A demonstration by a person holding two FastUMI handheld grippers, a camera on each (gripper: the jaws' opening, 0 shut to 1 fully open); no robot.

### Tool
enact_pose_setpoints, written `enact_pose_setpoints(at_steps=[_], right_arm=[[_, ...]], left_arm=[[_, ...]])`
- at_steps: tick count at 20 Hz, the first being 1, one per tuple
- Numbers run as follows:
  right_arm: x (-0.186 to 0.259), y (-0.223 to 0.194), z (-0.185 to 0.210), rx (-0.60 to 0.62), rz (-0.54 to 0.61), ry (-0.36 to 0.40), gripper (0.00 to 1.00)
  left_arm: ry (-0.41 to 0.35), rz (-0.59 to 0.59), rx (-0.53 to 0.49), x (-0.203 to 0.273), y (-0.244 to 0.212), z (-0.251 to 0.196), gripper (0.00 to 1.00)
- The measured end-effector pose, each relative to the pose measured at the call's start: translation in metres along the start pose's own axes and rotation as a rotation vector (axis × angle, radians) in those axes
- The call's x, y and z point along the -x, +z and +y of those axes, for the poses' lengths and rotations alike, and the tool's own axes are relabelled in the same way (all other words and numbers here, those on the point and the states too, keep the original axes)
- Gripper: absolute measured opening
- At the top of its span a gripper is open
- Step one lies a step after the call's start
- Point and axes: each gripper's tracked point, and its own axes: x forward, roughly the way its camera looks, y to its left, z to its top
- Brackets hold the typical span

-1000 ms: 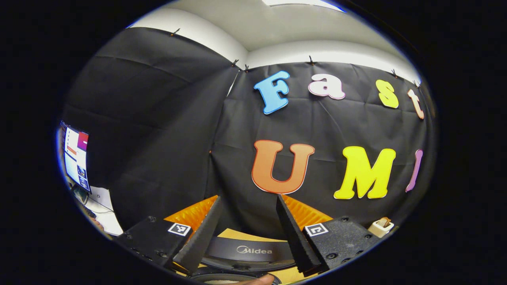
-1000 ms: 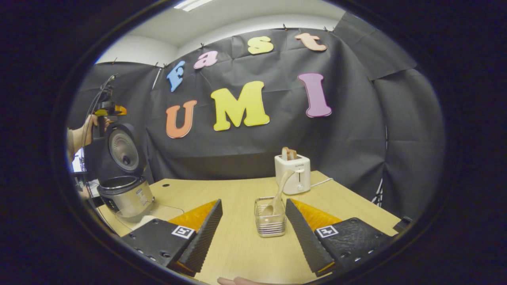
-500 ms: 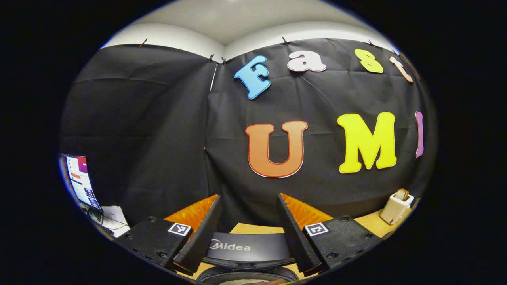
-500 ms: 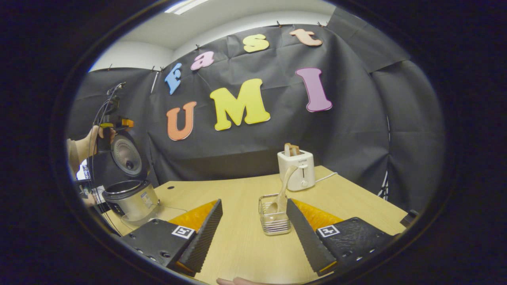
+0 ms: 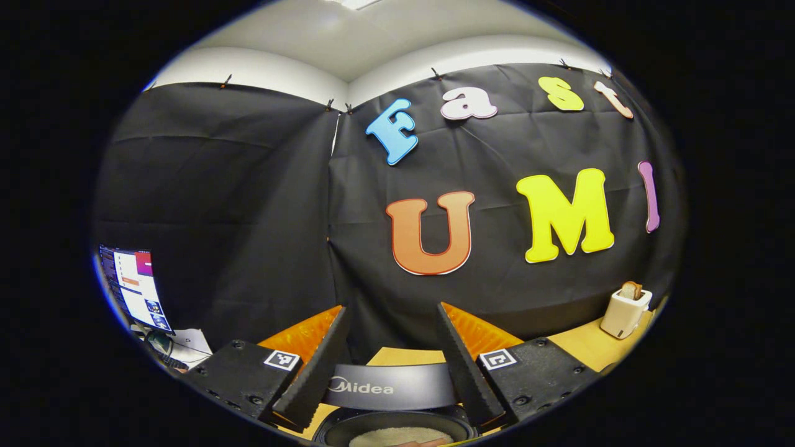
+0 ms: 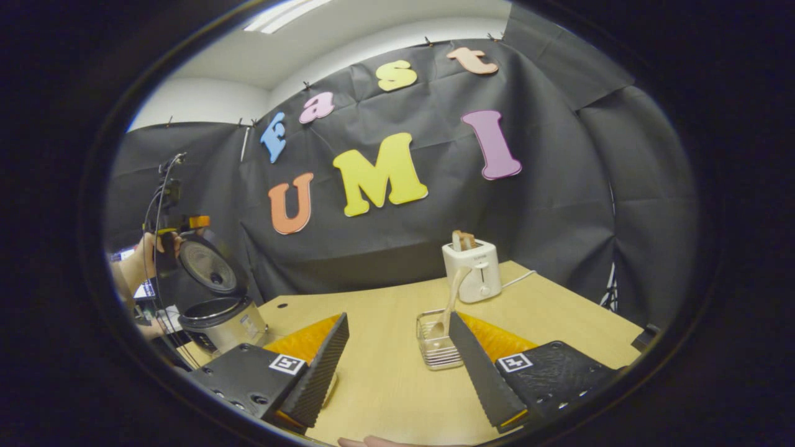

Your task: Close the left gripper, press the button to open the rice cooker; take a wooden spoon from the chopstick holder with the right hand, scoop a spoonful of rice and pour it into the rice cooker, then put the wooden spoon back into the chopstick holder.

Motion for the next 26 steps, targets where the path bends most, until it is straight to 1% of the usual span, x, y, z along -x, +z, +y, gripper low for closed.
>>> enact_pose_setpoints(at_steps=[1,4,5,6,7,8,12,13,14,16,18,20,23,25,26], right_arm=[[0.000,-0.002,0.004,0.009,0.005,0.011,0.92],[-0.004,-0.010,0.008,0.035,0.019,0.014,0.92],[-0.005,-0.013,0.010,0.039,0.029,0.015,0.96],[-0.001,-0.015,0.009,0.039,0.038,0.020,0.92],[-0.001,-0.018,0.012,0.037,0.047,0.028,0.96],[-0.001,-0.020,0.014,0.034,0.055,0.032,0.92],[-0.003,-0.026,0.019,0.024,0.078,0.045,0.92],[-0.002,-0.027,0.020,0.023,0.083,0.047,0.93],[-0.002,-0.029,0.021,0.022,0.088,0.049,0.96],[-0.002,-0.027,0.020,0.025,0.087,0.049,0.96],[-0.001,-0.023,0.018,0.027,0.075,0.044,0.96],[-0.001,-0.021,0.012,0.024,0.068,0.033,0.96],[-0.002,-0.020,0.009,0.018,0.066,0.023,0.96],[-0.003,-0.019,0.009,0.016,0.065,0.022,0.96],[-0.002,-0.019,0.008,0.016,0.064,0.021,0.92]], left_arm=[[0.005,-0.017,0.004,0.008,-0.003,0.000,0.89],[0.018,-0.080,0.006,0.030,-0.011,-0.002,0.89],[0.018,-0.089,0.003,0.036,-0.015,-0.003,0.89],[0.016,-0.102,0.001,0.043,-0.018,-0.003,0.88],[0.012,-0.103,0.002,0.049,-0.024,-0.005,0.89],[0.008,-0.103,0.006,0.054,-0.028,-0.006,0.89],[-0.007,-0.064,0.006,0.079,-0.055,-0.010,0.88],[-0.016,-0.064,0.004,0.085,-0.061,-0.011,0.88],[-0.024,-0.062,0.003,0.090,-0.068,-0.012,0.88],[-0.042,-0.045,0.008,0.102,-0.087,-0.016,0.88],[-0.042,-0.041,0.014,0.110,-0.100,-0.017,0.87],[-0.043,-0.039,0.008,0.117,-0.110,-0.017,0.88],[-0.044,-0.004,0.031,0.123,-0.127,-0.020,0.87],[-0.042,0.011,0.028,0.126,-0.134,-0.020,0.87],[-0.041,0.014,0.032,0.127,-0.139,-0.021,0.87]])
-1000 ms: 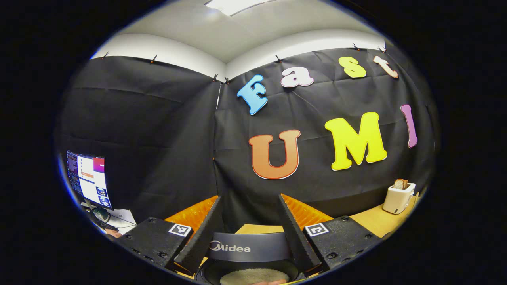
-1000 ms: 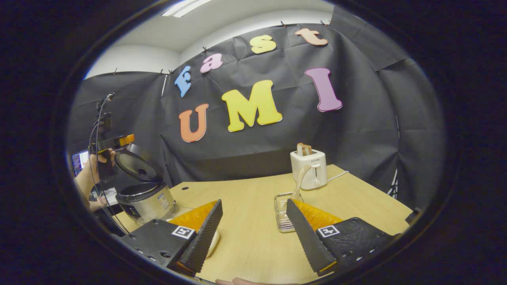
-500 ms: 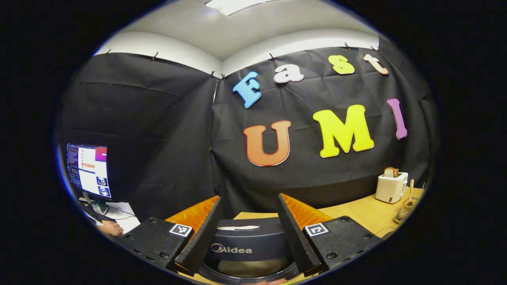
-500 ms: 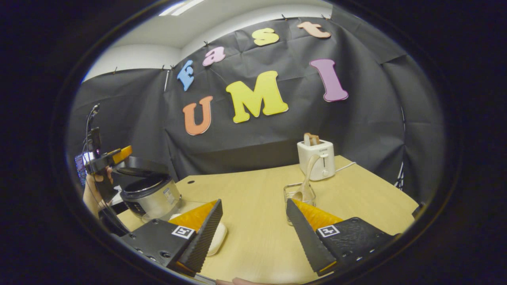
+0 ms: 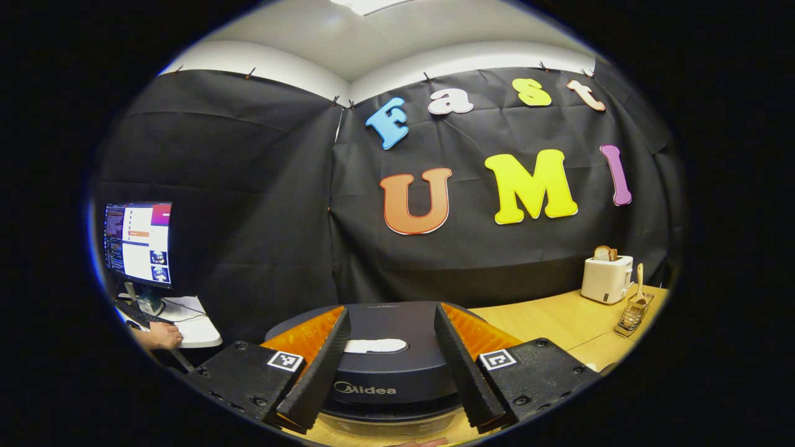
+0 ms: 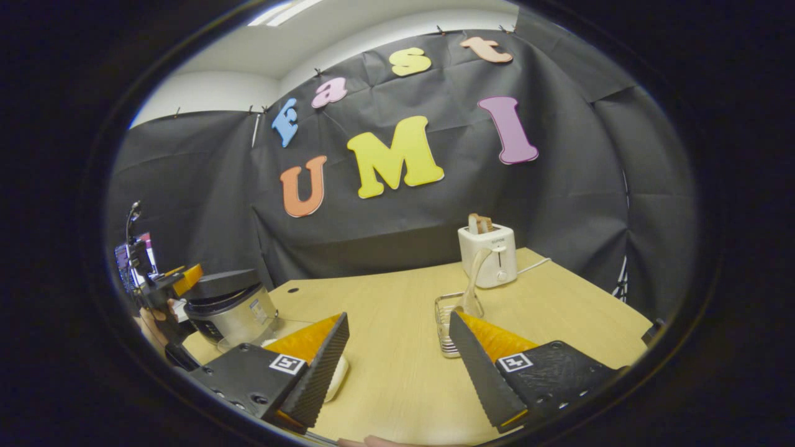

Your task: Close the left gripper, press the button to open the rice cooker; take a wooden spoon from the chopstick holder with the right hand, scoop a spoonful of rice and pour it into the rice cooker, then put the wooden spoon back into the chopstick holder.

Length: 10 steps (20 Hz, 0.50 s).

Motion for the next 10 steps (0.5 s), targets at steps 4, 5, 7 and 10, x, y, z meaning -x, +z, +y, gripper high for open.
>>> enact_pose_setpoints(at_steps=[4,5,7,10], right_arm=[[0.001,0.004,-0.001,-0.030,-0.020,-0.004,0.96],[0.001,0.004,-0.001,-0.031,-0.021,-0.004,0.92],[0.000,0.003,-0.003,-0.030,-0.018,-0.008,0.92],[-0.001,0.000,-0.003,-0.040,-0.004,-0.003,0.96]], left_arm=[[-0.007,0.033,0.004,0.004,-0.016,-0.003,0.87],[-0.008,0.041,0.007,0.005,-0.021,-0.003,0.87],[-0.005,0.020,0.008,0.004,-0.019,-0.004,0.87],[0.001,-0.003,0.013,0.006,-0.018,-0.003,0.87]])
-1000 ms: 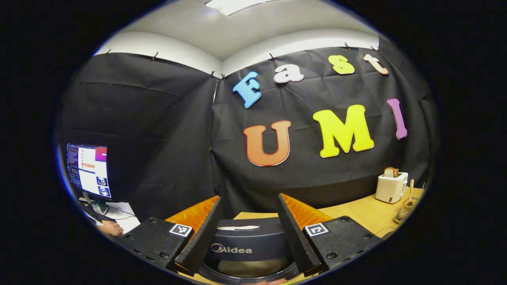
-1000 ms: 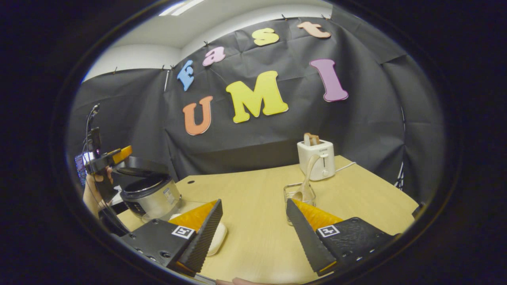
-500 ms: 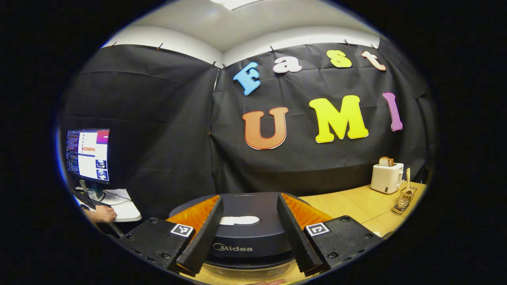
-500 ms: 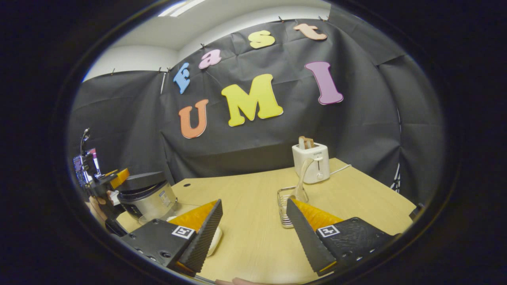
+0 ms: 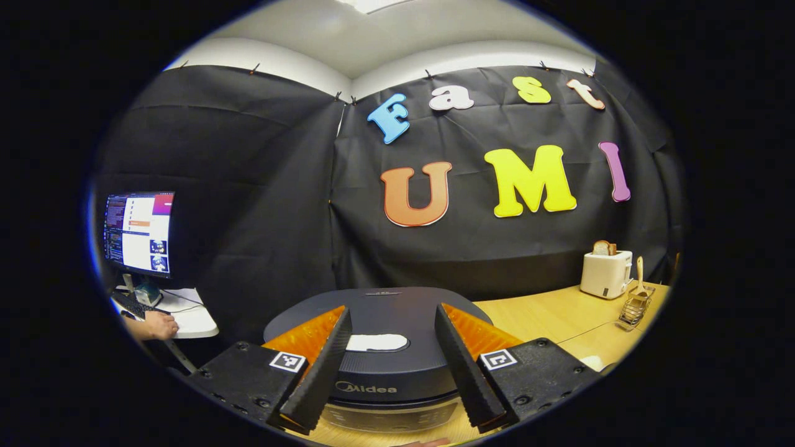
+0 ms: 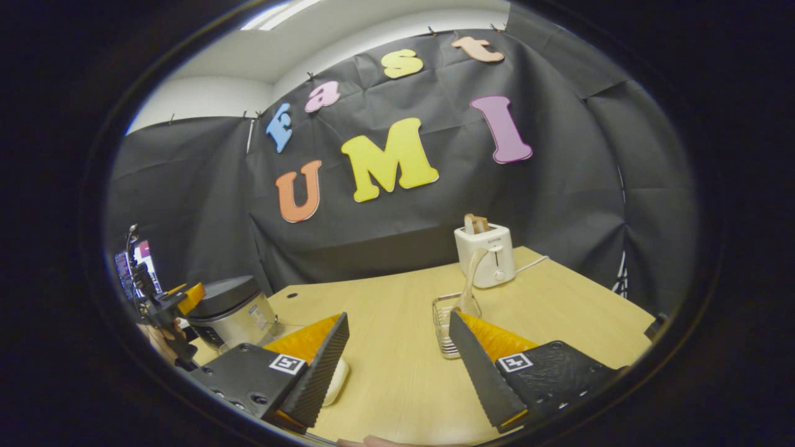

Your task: Close the left gripper, press the button to open the rice cooker; take a wooden spoon from the chopstick holder with the right hand, scoop a spoonful of rice and pour it into the rice cooker, then put the wooden spoon back into the chopstick holder.

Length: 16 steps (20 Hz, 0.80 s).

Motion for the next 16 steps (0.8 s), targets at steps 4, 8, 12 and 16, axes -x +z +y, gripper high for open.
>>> enact_pose_setpoints(at_steps=[4,8,12,16], right_arm=[[0.000,-0.001,0.000,-0.008,0.007,0.004,0.96],[-0.002,0.003,0.002,-0.002,-0.006,0.000,0.96],[0.006,0.009,0.002,-0.005,-0.008,0.006,0.96],[0.022,0.029,-0.001,-0.030,-0.040,0.012,0.95]], left_arm=[[0.001,-0.007,0.000,0.002,-0.006,-0.002,0.86],[0.043,0.010,-0.011,0.005,-0.007,0.002,0.86],[0.068,0.047,0.005,0.016,-0.007,-0.005,0.85],[0.051,0.148,0.064,0.039,-0.006,-0.020,0.85]])
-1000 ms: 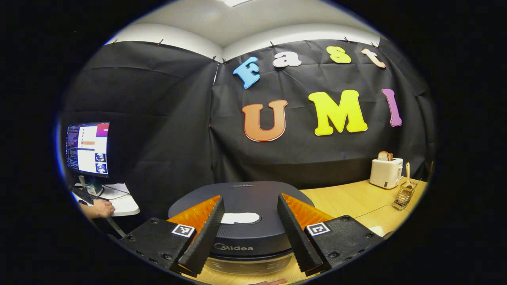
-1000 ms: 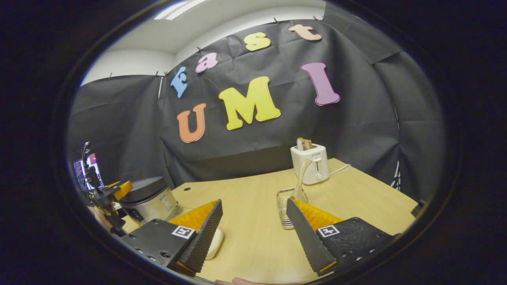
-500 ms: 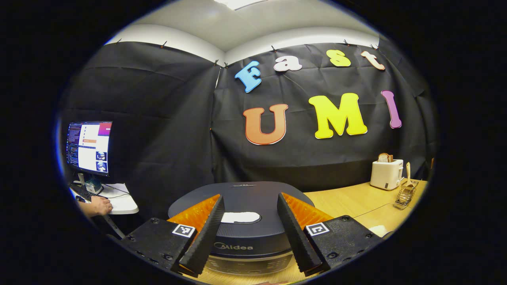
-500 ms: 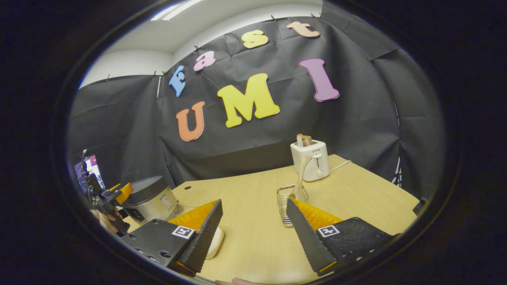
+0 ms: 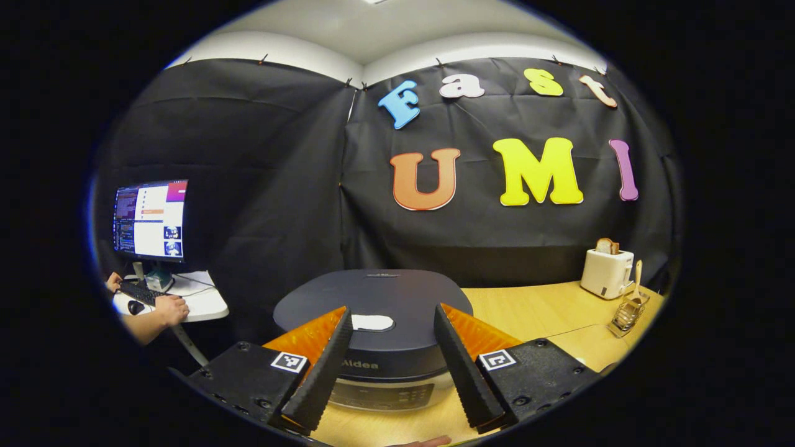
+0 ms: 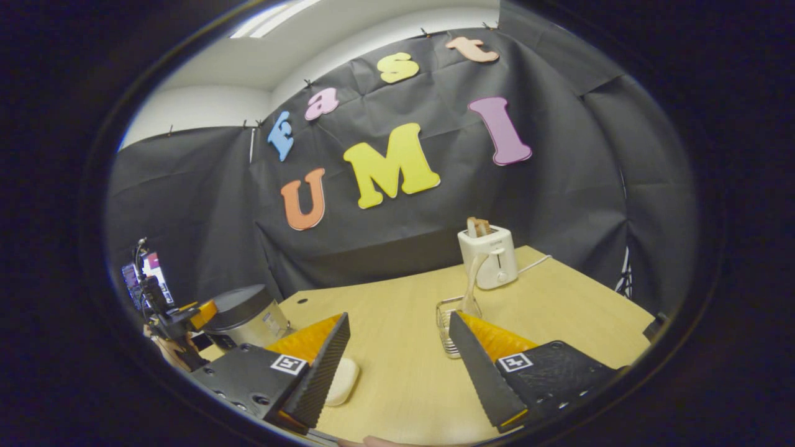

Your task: Close the left gripper, press the button to open the rice cooker; take a wooden spoon from the chopstick holder with the right hand, scoop a spoonful of rice and pour it into the rice cooker, then put the wooden spoon back into the chopstick holder.

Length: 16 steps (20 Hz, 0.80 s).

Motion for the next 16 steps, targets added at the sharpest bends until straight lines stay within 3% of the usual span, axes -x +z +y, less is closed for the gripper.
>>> enact_pose_setpoints(at_steps=[1,2,7,9,16], right_arm=[[0.004,0.007,-0.004,0.012,-0.016,-0.019,0.91],[0.008,0.010,-0.007,0.029,-0.029,-0.038,0.95],[0.028,0.017,-0.012,0.035,0.002,-0.078,0.95],[0.035,0.022,-0.012,0.049,-0.005,-0.081,0.90],[0.058,0.034,-0.007,0.142,-0.061,-0.112,0.90]], left_arm=[[-0.009,0.022,0.016,0.008,-0.001,-0.008,0.85],[-0.011,0.041,0.033,0.015,-0.003,-0.014,0.85],[-0.117,0.129,0.040,0.053,-0.009,-0.074,0.81],[-0.129,0.129,0.015,0.066,-0.004,-0.086,0.81],[-0.207,0.056,-0.024,0.107,0.022,-0.134,0.82]])
